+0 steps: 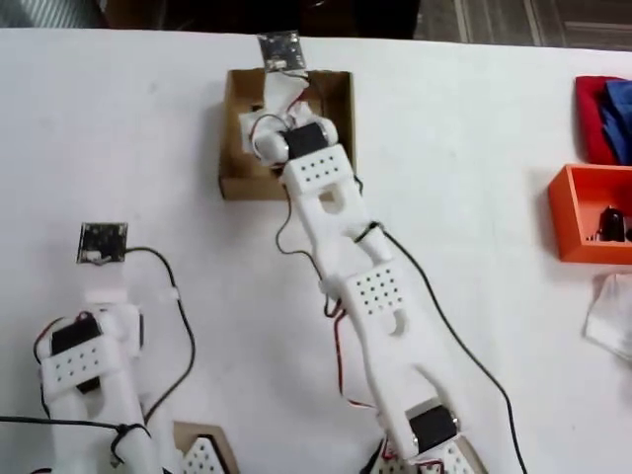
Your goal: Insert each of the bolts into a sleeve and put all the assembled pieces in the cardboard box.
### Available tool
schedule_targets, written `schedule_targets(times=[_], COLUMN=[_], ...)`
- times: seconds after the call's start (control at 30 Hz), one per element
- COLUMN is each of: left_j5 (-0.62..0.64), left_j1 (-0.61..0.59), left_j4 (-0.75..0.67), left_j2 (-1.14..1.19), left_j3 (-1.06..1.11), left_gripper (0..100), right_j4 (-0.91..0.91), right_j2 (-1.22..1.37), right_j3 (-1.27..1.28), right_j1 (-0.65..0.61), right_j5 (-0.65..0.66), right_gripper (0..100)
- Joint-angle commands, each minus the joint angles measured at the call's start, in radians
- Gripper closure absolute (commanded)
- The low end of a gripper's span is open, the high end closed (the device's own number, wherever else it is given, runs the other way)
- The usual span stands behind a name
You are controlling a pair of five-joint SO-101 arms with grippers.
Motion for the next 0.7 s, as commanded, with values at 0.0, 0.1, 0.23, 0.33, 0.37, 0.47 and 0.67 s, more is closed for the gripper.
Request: schedule_targets(times=[0.0, 0.1, 0.23, 0.33, 0.37, 0.47, 0.67], left_j5=[-0.002, -0.002, -0.002, -0.002, -0.002, -0.002, -0.002], left_j1=[-0.011, -0.011, -0.011, -0.011, -0.011, -0.011, -0.011], left_j4=[-0.014, -0.014, -0.014, -0.014, -0.014, -0.014, -0.014], left_j2=[-0.017, -0.017, -0.017, -0.017, -0.017, -0.017, -0.017], left_j3=[-0.001, -0.001, -0.001, 0.001, 0.001, 0.001, 0.001], left_gripper=[97, 97, 97, 97, 97, 97, 97], right_j4=[-0.035, -0.035, -0.036, -0.036, -0.036, -0.036, -0.036], right_j2=[-0.019, -0.019, -0.018, -0.018, -0.018, -0.018, -0.018], right_j3=[0.014, 0.038, 0.066, 0.086, 0.095, 0.120, 0.137], right_j1=[-0.007, -0.010, -0.012, -0.010, -0.010, -0.013, -0.007], right_j5=[-0.008, -0.009, -0.008, -0.012, -0.012, -0.014, -0.069], right_gripper=[97.6, 97.6, 97.6, 97.6, 97.6, 97.6, 97.6])
